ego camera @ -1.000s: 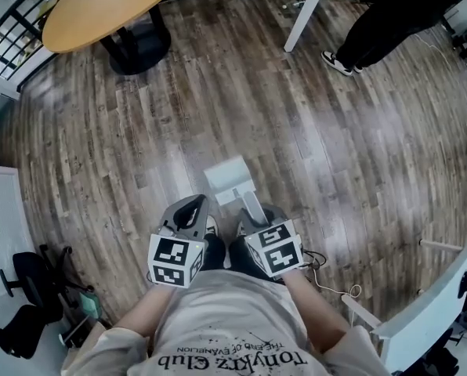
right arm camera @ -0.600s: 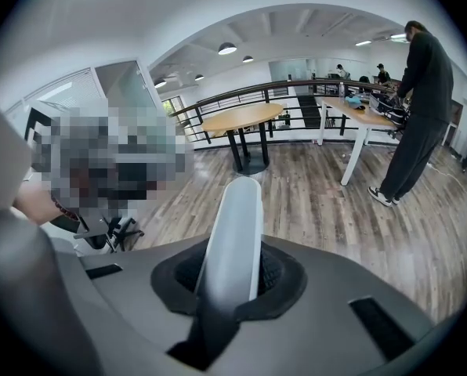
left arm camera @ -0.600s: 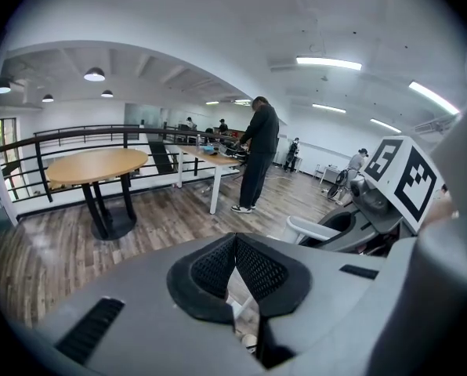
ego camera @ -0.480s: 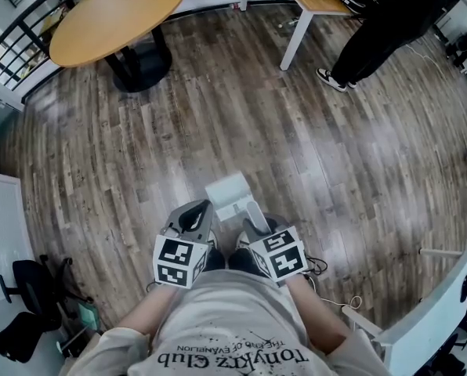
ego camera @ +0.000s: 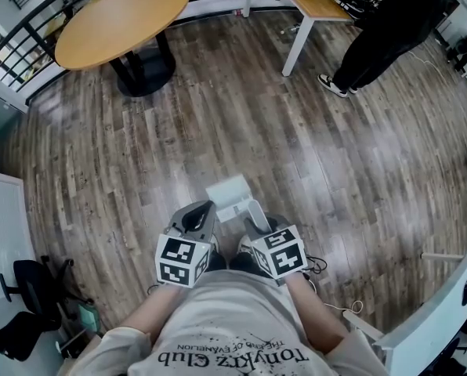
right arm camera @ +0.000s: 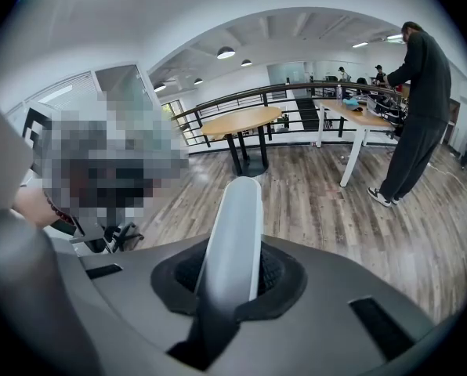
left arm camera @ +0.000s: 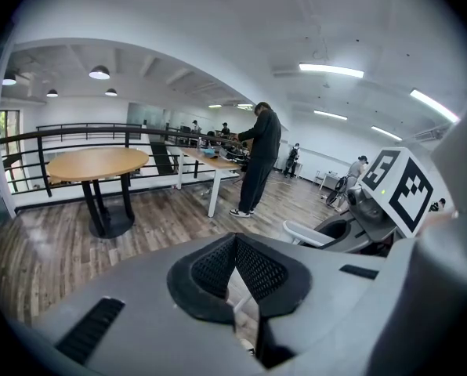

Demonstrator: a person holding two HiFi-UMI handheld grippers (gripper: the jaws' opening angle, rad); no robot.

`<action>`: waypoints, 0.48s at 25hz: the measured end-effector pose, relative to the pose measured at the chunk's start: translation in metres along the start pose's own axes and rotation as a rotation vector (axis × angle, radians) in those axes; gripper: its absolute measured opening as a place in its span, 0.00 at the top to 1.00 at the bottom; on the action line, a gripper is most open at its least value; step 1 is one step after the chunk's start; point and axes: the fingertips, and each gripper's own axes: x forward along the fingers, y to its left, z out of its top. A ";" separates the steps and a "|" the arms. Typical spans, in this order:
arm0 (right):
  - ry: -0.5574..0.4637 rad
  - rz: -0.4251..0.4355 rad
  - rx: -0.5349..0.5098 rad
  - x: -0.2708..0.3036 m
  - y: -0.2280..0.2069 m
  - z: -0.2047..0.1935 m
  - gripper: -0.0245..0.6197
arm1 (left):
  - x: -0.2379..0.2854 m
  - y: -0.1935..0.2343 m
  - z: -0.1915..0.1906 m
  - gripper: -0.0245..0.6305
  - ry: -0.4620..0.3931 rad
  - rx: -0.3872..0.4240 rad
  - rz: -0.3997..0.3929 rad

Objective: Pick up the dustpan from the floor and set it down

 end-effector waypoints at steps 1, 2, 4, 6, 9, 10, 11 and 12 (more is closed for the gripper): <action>0.000 0.000 0.001 0.000 0.000 0.001 0.85 | 0.000 0.000 0.001 0.93 -0.001 -0.001 0.001; 0.000 0.000 0.002 0.000 0.000 0.001 0.85 | -0.001 0.001 0.002 0.93 -0.003 0.000 0.002; 0.001 0.001 0.004 0.000 0.000 0.003 0.85 | -0.002 0.002 0.005 0.93 -0.009 0.007 0.005; 0.002 0.001 0.005 0.001 0.000 0.003 0.85 | -0.002 0.002 0.007 0.93 -0.014 0.013 0.006; 0.002 0.002 0.005 0.001 0.001 0.004 0.85 | -0.002 0.001 0.009 0.93 -0.023 0.020 -0.001; 0.002 0.002 0.004 0.001 0.001 0.004 0.85 | -0.002 0.000 0.009 0.93 -0.024 0.029 -0.002; 0.002 0.002 0.004 0.001 0.001 0.003 0.85 | -0.002 -0.001 0.009 0.93 -0.025 0.036 -0.002; 0.002 0.002 0.003 0.001 0.001 0.003 0.85 | -0.002 -0.001 0.009 0.93 -0.026 0.038 -0.001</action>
